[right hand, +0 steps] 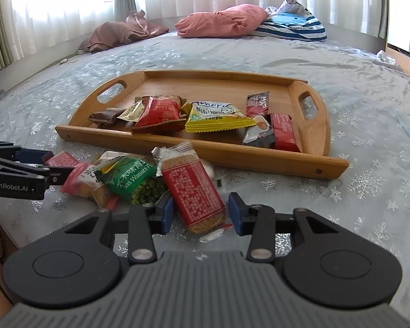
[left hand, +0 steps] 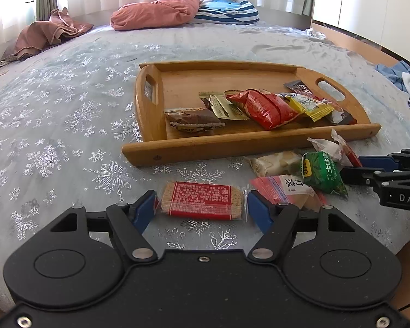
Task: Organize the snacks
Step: 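Grasp the red biscuit pack with the left gripper while the right gripper grasps another red biscuit pack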
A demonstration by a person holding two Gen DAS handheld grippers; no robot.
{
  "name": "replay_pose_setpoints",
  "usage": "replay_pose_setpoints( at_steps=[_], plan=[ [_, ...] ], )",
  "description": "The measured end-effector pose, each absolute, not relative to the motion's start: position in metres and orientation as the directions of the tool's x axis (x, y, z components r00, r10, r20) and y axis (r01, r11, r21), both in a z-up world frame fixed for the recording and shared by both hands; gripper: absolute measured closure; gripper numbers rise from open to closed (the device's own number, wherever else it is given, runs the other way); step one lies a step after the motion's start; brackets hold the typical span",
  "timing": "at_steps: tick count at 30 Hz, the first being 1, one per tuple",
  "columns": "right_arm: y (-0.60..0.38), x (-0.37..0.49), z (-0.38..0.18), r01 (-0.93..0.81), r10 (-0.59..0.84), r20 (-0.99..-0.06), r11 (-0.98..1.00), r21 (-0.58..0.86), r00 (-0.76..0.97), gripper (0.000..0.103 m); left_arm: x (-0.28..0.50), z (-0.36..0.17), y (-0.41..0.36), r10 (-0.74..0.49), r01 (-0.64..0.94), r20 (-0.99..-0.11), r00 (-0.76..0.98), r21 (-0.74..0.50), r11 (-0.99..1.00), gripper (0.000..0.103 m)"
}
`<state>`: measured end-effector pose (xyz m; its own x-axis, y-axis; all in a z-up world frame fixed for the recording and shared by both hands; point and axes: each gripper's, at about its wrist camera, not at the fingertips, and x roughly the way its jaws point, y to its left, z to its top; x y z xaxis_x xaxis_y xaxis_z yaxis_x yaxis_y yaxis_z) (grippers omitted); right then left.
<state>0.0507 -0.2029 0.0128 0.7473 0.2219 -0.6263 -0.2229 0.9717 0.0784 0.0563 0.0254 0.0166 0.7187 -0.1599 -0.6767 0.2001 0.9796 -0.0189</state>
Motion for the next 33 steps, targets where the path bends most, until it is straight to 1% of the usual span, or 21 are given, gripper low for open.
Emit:
replay_pose_setpoints(
  at_steps=[6,8,9,10,14,15,16,17,18,19,21,24,28,31,33],
  plan=[
    [-0.204,0.048,0.014,-0.202,0.212,-0.621,0.975,0.088,0.754,0.061,0.053,0.018,0.026,-0.123,0.168,-0.675,0.728,0.001,0.986,0.034],
    [-0.206,0.047,0.015,-0.188,0.206,-0.617,0.978,0.095,0.759,0.064,0.053,0.019,0.027,-0.119,0.157,-0.675,0.728,-0.004,0.988,0.035],
    [-0.207,0.046,0.015,-0.179,0.199,-0.617,0.979,0.095,0.761,0.069,0.053,0.02,0.028,-0.118,0.154,-0.675,0.728,-0.006,0.988,0.035],
    [-0.207,0.046,0.015,-0.172,0.193,-0.619,0.981,0.095,0.762,0.072,0.053,0.02,0.028,-0.117,0.151,-0.676,0.728,-0.008,0.988,0.035],
    [-0.21,0.044,0.016,-0.169,0.195,-0.625,0.98,0.102,0.756,0.073,0.053,0.022,0.031,-0.11,0.141,-0.676,0.728,-0.009,0.99,0.035],
    [-0.21,0.043,0.016,-0.183,0.208,-0.627,0.978,0.105,0.751,0.066,0.052,0.023,0.031,-0.108,0.138,-0.677,0.728,-0.01,0.99,0.035],
    [-0.21,0.042,0.017,-0.196,0.219,-0.626,0.975,0.108,0.748,0.063,0.052,0.023,0.032,-0.108,0.136,-0.677,0.728,-0.012,0.991,0.035],
    [-0.21,0.04,0.019,-0.206,0.228,-0.622,0.973,0.108,0.749,0.062,0.052,0.023,0.033,-0.107,0.133,-0.678,0.727,-0.013,0.991,0.035],
    [-0.209,0.039,0.02,-0.218,0.234,-0.62,0.97,0.104,0.749,0.058,0.052,0.023,0.033,-0.105,0.131,-0.678,0.727,-0.014,0.991,0.035],
    [-0.209,0.038,0.021,-0.228,0.24,-0.619,0.969,0.1,0.748,0.05,0.052,0.023,0.034,-0.104,0.129,-0.679,0.727,-0.014,0.992,0.035],
    [-0.208,0.037,0.022,-0.243,0.249,-0.617,0.965,0.096,0.747,0.044,0.052,0.023,0.034,-0.101,0.125,-0.68,0.727,-0.013,0.992,0.035],
    [-0.209,0.037,0.023,-0.253,0.264,-0.617,0.962,0.107,0.742,0.043,0.052,0.022,0.035,-0.1,0.123,-0.68,0.727,-0.015,0.992,0.035],
    [-0.211,0.036,0.026,-0.301,0.324,-0.609,0.943,0.143,0.724,0.035,0.051,0.022,0.035,-0.1,0.123,-0.68,0.726,-0.014,0.992,0.035],
    [-0.208,0.036,0.028,-0.326,0.331,-0.605,0.937,0.124,0.724,0.032,0.051,0.022,0.035,-0.099,0.125,-0.681,0.726,-0.012,0.992,0.035],
    [-0.205,0.039,0.028,-0.345,0.327,-0.613,0.934,0.094,0.719,0.032,0.05,0.021,0.035,-0.099,0.126,-0.681,0.725,-0.01,0.992,0.035]
  ],
)
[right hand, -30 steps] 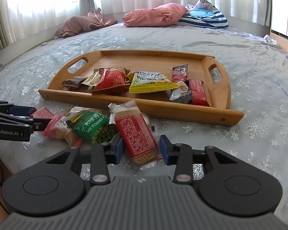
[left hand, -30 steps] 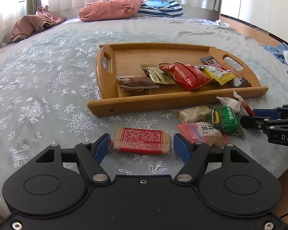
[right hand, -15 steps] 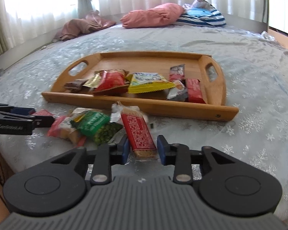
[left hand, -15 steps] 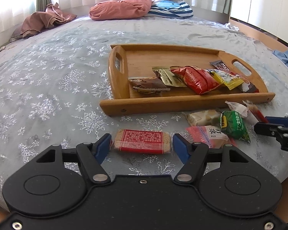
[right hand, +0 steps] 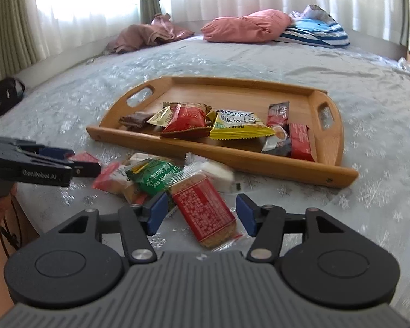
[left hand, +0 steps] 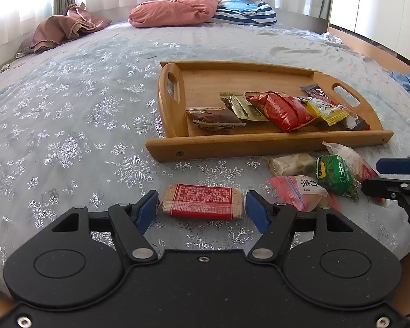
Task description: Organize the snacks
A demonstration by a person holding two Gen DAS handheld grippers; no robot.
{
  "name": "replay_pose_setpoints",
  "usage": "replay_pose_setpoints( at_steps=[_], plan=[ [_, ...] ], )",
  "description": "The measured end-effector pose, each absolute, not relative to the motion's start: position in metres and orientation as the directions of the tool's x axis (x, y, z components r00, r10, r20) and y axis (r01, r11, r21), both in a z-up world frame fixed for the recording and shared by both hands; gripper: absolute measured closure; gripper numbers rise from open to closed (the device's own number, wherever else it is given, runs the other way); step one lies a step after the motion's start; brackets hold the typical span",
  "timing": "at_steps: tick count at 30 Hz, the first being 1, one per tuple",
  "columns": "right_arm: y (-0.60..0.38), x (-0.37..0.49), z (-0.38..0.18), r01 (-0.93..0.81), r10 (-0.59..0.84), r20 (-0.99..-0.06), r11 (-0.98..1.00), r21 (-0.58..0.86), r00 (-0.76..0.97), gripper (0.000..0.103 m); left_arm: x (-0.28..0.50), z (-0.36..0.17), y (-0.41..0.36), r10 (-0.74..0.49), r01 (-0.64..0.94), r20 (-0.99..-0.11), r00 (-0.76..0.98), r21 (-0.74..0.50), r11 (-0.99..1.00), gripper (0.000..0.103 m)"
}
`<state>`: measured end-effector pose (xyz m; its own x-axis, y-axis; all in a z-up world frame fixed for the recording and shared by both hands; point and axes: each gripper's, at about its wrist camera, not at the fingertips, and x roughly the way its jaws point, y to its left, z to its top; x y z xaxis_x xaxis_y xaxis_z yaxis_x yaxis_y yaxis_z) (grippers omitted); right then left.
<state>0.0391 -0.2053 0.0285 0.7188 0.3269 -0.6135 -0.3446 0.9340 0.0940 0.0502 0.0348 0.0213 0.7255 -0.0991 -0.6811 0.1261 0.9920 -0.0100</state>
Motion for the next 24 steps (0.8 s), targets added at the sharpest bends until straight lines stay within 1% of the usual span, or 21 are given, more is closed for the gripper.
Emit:
replay_pose_setpoints(
  at_steps=[4,7,8,10,12,14,17,24],
  plan=[
    [-0.201,0.051,0.026,-0.388,0.317,-0.655,0.921,0.038,0.686,0.032,0.05,0.021,0.034,-0.099,0.126,-0.681,0.725,-0.01,0.992,0.035],
    [-0.197,0.055,0.025,-0.407,0.308,-0.666,0.913,0.007,0.679,0.033,0.05,0.021,0.034,-0.099,0.126,-0.681,0.725,-0.01,0.992,0.035],
    [-0.196,0.057,0.024,-0.411,0.31,-0.669,0.912,0.007,0.676,0.035,0.05,0.021,0.034,-0.098,0.126,-0.681,0.726,-0.01,0.992,0.035],
    [-0.195,0.058,0.024,-0.415,0.318,-0.668,0.91,0.016,0.672,0.048,0.05,0.021,0.035,-0.099,0.126,-0.681,0.726,-0.01,0.992,0.035],
    [-0.194,0.058,0.023,-0.411,0.32,-0.667,0.912,0.023,0.673,0.057,0.049,0.021,0.035,-0.099,0.123,-0.68,0.726,-0.013,0.992,0.035],
    [-0.193,0.056,0.023,-0.402,0.317,-0.659,0.915,0.024,0.683,0.061,0.048,0.021,0.035,-0.094,0.112,-0.676,0.731,-0.016,0.994,0.035],
    [-0.195,0.053,0.024,-0.373,0.306,-0.648,0.927,0.036,0.698,0.064,0.046,0.022,0.036,-0.091,0.101,-0.672,0.735,-0.024,0.995,0.036],
    [-0.202,0.046,0.034,-0.307,0.278,-0.614,0.95,0.061,0.739,0.065,0.043,0.031,0.036,-0.095,0.094,-0.656,0.749,-0.037,0.995,0.036]
  ],
)
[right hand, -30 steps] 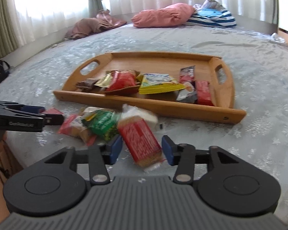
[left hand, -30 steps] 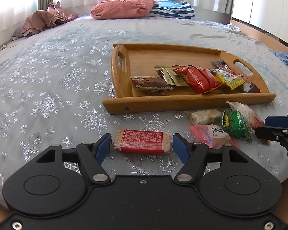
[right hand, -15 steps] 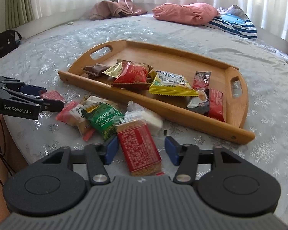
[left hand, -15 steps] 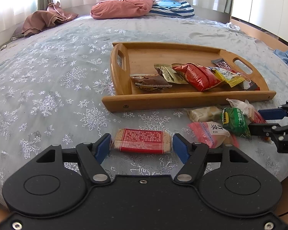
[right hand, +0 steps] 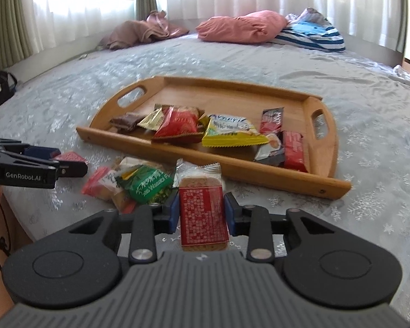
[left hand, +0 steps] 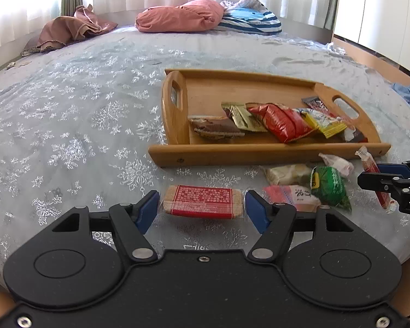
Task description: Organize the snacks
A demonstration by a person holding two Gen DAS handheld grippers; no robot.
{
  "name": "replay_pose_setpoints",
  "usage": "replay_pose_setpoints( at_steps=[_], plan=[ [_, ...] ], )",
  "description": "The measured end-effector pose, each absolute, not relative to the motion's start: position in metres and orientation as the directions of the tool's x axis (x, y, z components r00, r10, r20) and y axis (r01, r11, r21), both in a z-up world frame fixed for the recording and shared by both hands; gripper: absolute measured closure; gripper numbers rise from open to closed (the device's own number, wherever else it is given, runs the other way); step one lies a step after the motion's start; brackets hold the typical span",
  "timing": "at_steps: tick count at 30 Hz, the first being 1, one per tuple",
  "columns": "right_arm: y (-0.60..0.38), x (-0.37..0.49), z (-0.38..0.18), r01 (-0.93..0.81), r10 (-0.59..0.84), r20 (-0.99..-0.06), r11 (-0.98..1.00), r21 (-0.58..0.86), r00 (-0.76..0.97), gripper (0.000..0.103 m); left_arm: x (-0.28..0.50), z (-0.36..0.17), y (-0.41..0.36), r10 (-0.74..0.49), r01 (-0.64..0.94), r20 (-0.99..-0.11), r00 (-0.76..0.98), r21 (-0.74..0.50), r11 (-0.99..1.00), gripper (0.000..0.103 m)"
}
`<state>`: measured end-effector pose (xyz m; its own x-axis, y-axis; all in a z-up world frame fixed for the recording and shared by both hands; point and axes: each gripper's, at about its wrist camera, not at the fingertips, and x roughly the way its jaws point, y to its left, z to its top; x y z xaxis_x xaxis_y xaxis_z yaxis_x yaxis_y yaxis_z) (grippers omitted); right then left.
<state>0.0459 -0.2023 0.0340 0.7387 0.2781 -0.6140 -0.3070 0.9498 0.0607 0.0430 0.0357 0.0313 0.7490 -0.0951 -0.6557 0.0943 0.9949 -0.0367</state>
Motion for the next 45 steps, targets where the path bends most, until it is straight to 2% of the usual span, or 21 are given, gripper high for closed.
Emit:
replay_pose_setpoints(
  at_steps=[11,26,30,34,40,45],
  plan=[
    [-0.219,0.055,0.057,-0.185,0.216,-0.575,0.976,0.113,0.789,0.065,0.05,0.071,0.044,-0.093,0.042,-0.594,0.799,-0.099,0.994,0.039],
    [-0.247,0.108,0.09,-0.066,0.167,-0.537,0.977,0.203,0.827,0.065,0.113,0.117,0.03,-0.166,0.1,-0.557,0.814,-0.148,0.984,0.04],
    [-0.255,0.133,0.095,-0.033,0.139,-0.533,0.978,0.204,0.835,0.065,0.142,0.117,0.024,-0.167,0.085,-0.577,0.799,-0.167,0.982,0.04],
    [-0.266,0.159,0.094,-0.008,0.162,-0.552,0.963,0.269,0.818,0.065,0.176,0.108,0.019,-0.18,0.074,-0.617,0.766,-0.194,0.978,0.04],
    [-0.269,0.194,0.081,0.018,0.131,-0.594,0.971,0.239,0.794,0.065,0.218,0.08,0.014,-0.157,0.015,-0.689,0.708,-0.208,0.978,0.04],
    [-0.268,0.219,0.069,0.041,0.088,-0.631,0.982,0.187,0.771,0.065,0.238,0.063,0.009,-0.123,-0.007,-0.711,0.693,-0.177,0.984,0.04]
  ],
)
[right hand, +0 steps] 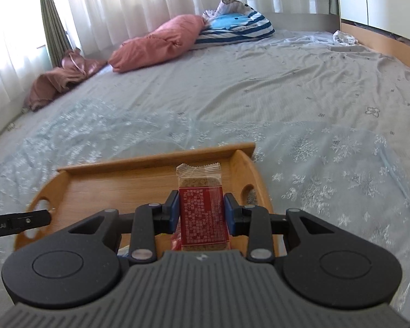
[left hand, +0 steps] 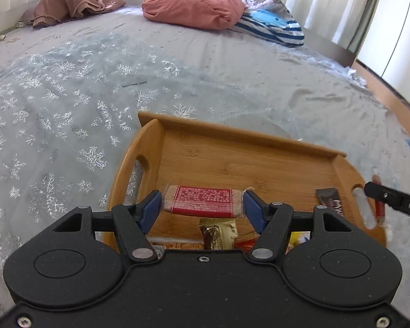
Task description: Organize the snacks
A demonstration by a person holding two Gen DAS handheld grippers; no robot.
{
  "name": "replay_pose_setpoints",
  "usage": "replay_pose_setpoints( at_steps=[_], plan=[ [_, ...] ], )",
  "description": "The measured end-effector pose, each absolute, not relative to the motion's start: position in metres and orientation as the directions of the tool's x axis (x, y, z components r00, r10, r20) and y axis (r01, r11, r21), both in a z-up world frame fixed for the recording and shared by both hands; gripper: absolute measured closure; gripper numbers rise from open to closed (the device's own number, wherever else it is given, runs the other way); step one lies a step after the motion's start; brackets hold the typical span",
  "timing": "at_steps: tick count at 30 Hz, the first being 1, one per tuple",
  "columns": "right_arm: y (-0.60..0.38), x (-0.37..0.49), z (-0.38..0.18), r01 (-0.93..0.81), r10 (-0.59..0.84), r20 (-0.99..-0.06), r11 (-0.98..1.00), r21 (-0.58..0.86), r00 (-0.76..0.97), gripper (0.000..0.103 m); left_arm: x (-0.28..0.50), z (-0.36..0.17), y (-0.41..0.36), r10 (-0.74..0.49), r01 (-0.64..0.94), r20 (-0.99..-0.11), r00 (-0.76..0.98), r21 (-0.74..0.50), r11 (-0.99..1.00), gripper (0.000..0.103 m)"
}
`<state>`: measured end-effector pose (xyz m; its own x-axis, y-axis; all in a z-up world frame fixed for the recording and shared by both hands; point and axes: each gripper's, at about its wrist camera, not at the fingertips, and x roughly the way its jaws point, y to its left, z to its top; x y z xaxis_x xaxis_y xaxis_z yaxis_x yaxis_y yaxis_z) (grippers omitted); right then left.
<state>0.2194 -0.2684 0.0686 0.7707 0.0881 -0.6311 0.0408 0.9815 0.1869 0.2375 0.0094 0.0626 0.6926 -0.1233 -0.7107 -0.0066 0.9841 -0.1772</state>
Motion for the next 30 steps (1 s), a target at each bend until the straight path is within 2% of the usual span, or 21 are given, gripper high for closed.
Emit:
replay_pose_setpoints(
  at_steps=[12,30],
  plan=[
    [-0.266,0.252,0.045,0.079,0.041,-0.68,0.986,0.144,0.732,0.064,0.269,0.038,-0.006,-0.093,-0.034,-0.743,0.663,-0.154,0.988,0.04],
    [-0.265,0.261,0.03,0.073,0.037,-0.696,0.989,0.128,0.717,0.064,0.274,0.032,-0.016,-0.049,-0.032,-0.745,0.665,-0.094,0.995,0.039]
  ],
)
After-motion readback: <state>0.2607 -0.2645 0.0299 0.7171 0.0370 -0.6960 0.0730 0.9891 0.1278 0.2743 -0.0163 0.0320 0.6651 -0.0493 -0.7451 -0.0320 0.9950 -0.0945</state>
